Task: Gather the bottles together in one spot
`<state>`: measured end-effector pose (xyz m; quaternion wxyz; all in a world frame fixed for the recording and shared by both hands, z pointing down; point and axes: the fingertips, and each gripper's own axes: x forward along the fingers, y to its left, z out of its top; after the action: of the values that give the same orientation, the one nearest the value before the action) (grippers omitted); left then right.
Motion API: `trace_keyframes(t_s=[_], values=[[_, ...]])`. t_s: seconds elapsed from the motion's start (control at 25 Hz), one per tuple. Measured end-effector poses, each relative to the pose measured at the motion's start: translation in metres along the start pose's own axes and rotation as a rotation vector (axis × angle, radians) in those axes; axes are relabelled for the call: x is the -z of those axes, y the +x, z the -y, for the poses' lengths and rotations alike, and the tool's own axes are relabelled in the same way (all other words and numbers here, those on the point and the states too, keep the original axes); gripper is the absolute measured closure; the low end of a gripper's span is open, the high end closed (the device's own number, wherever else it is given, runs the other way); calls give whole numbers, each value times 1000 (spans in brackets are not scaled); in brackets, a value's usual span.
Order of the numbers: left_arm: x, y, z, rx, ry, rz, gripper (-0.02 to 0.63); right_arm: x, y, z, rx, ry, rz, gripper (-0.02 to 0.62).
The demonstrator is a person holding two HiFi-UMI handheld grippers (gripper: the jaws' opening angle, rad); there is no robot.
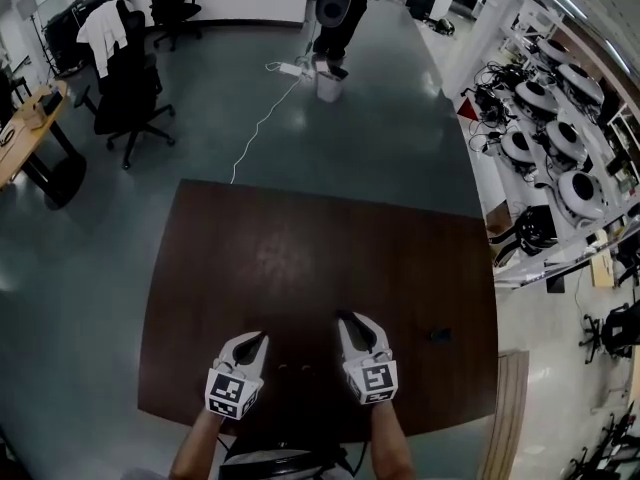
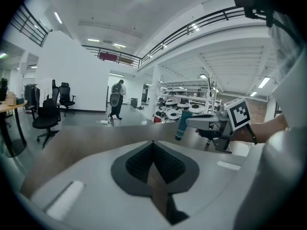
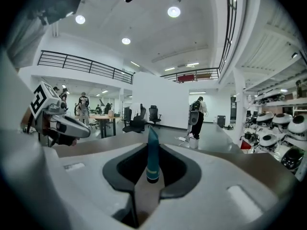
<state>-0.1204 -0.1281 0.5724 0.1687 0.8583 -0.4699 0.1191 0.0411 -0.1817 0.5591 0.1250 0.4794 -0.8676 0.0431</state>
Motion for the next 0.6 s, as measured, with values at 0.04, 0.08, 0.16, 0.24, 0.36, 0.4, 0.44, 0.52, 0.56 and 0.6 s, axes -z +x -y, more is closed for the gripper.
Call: trace_keyframes(t_s=[0.04,0.08,0.16,0.24,0.36,0.4,0.44,0.52,0.56,0.6], values=[[-1,-2,3,2,3,2,606,0,-6,0,8,2,3,520],[-1,-4,5,5,6,4,607,0,-12,0,19,4,4,520],[1,-9,7,10,11,8,607,4,-22,-4,33,9,3,520],[4,-13,8,15,13,10,607,11,-30,-9,39,9,0,520],[11,-17,11,21,16,6,607,18,-40,-16,41,14,-4,520],[13,-18,12,23,18,3,607,21,-43,-19,41,20,-9,520],[16,-19,14,25,18,0,607,25,-46,-21,42,25,-14,520],[21,-22,17,30,16,-5,607,33,-53,-25,46,28,-23,520],[24,-23,19,33,16,-7,607,38,-56,-27,47,28,-27,520],[27,-25,20,36,15,-10,607,43,-59,-30,49,30,-33,521]])
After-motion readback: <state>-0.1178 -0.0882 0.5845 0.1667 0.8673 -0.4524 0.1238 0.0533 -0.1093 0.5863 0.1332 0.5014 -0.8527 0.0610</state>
